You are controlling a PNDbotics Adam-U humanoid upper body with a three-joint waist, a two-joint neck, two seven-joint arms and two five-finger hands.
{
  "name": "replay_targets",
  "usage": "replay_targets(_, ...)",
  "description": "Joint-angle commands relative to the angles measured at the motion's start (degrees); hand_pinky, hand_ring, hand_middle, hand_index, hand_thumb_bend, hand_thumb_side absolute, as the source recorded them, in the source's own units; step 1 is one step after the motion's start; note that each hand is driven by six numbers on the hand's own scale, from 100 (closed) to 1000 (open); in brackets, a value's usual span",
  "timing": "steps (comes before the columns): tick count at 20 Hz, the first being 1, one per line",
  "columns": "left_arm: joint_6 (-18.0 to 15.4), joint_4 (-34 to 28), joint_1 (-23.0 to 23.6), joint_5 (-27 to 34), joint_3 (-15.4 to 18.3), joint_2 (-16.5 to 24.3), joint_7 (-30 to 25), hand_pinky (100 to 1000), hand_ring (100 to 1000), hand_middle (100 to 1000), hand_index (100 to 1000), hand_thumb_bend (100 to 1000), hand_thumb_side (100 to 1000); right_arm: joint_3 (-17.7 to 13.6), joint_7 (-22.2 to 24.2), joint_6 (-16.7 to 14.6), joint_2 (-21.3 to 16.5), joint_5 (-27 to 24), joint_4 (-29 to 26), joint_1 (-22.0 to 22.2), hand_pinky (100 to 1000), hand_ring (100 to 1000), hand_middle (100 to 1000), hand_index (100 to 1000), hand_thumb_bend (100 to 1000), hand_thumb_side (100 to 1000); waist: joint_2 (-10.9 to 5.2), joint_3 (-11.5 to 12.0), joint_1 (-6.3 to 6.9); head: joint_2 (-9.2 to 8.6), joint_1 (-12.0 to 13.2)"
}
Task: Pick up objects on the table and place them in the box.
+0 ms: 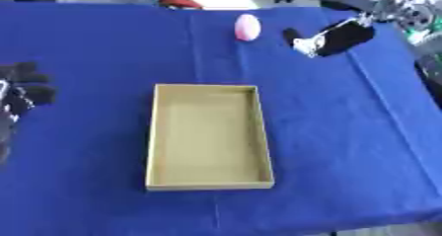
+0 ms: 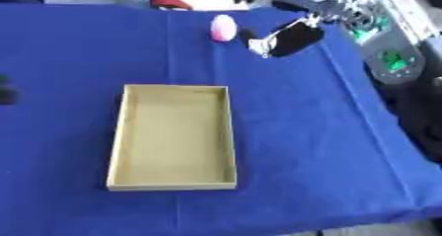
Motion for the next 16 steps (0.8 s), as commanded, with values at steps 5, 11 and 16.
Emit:
replay_targets(5,-0.06,-0.76,-0.64,-0.46,-0.2,0.7,-1.35,722,662,652,823,100,847,-2.52,0.36,2.56,-2.8,-4.5,6.61,-4.94,749,785,769,948,100,478,-1.3,0.48,-0.2,-0.86,-0.19)
replay_targets(11,-0.25,-0.77,-0.78,-0.52,-0.6,0.77,-2.26,723,662,651,824,100,846,-3.73,0.83,4.38,-1.11,-4.67,15.53,-9.9,734,777,750,934,100,492,-1.37,1.53,-0.52,-1.07,-0.77)
replay_targets(16,-0.66,-0.94,-1.31,-0.46,-1.21,0.78,-3.55,724,661,650,824,100,842,-5.6,-0.06,7.2,1.74,-3.37,23.48,-14.65,715,766,724,915,100,502,-1.06,3.28,-0.96,-1.47,-1.69)
